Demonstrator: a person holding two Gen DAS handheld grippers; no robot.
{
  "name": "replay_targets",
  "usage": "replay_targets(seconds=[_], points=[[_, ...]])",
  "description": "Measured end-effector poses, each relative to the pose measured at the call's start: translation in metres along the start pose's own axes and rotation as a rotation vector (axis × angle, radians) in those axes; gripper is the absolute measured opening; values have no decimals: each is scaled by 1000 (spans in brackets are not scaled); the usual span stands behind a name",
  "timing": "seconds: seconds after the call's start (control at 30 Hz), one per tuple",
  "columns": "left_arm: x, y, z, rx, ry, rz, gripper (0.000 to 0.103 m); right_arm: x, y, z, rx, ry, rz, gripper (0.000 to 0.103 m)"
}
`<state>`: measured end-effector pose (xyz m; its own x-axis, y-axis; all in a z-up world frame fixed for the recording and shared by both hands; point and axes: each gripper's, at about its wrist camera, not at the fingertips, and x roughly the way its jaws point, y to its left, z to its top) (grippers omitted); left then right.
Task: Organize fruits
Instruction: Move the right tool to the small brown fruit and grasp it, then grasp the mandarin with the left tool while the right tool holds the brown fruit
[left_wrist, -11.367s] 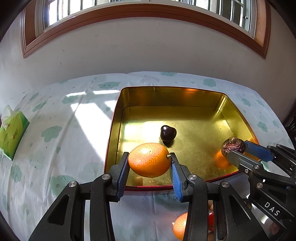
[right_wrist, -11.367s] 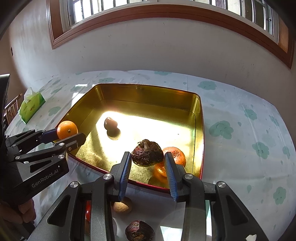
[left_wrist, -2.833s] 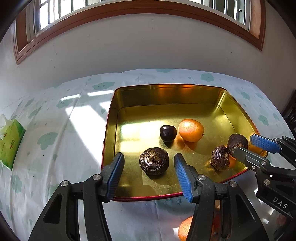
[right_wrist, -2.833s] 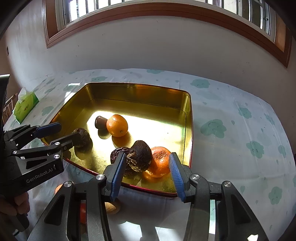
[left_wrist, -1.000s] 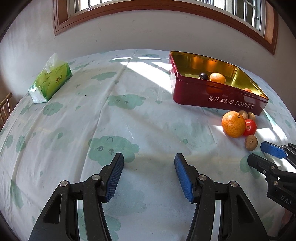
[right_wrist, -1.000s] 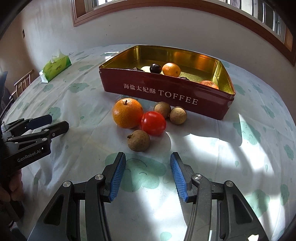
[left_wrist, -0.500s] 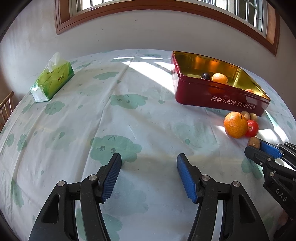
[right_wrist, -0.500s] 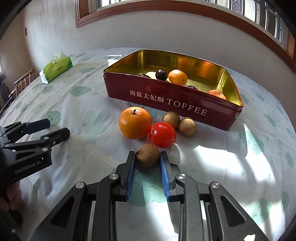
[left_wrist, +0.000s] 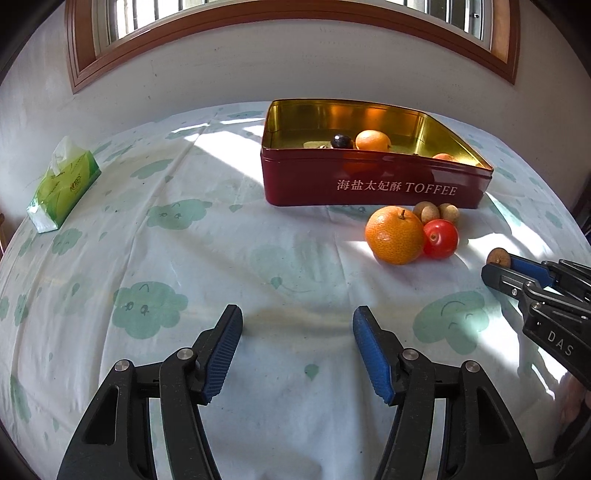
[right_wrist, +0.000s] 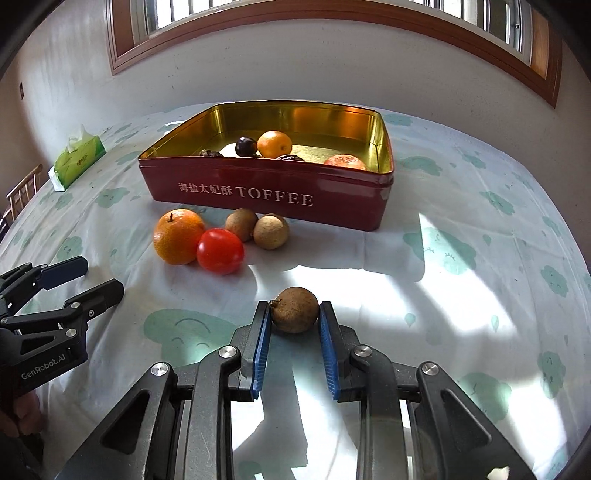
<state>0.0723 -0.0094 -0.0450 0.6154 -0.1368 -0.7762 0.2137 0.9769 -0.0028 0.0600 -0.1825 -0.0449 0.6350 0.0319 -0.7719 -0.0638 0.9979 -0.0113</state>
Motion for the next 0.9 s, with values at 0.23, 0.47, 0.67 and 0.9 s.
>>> replay_targets(seconds=[0.23, 0.47, 0.67, 0.9], points=[[6, -22, 8, 29, 3, -26, 63, 2, -23, 2, 20, -5, -49, 24], [13, -33, 16, 35, 6, -51, 63, 4, -46, 4, 53, -6, -72, 24], [20, -38, 24, 37, 10, -58, 63, 5, -48, 5, 63, -6, -66, 24], [31, -46, 38, 42, 10, -58, 63, 4, -49, 5, 72, -7, -55, 24]])
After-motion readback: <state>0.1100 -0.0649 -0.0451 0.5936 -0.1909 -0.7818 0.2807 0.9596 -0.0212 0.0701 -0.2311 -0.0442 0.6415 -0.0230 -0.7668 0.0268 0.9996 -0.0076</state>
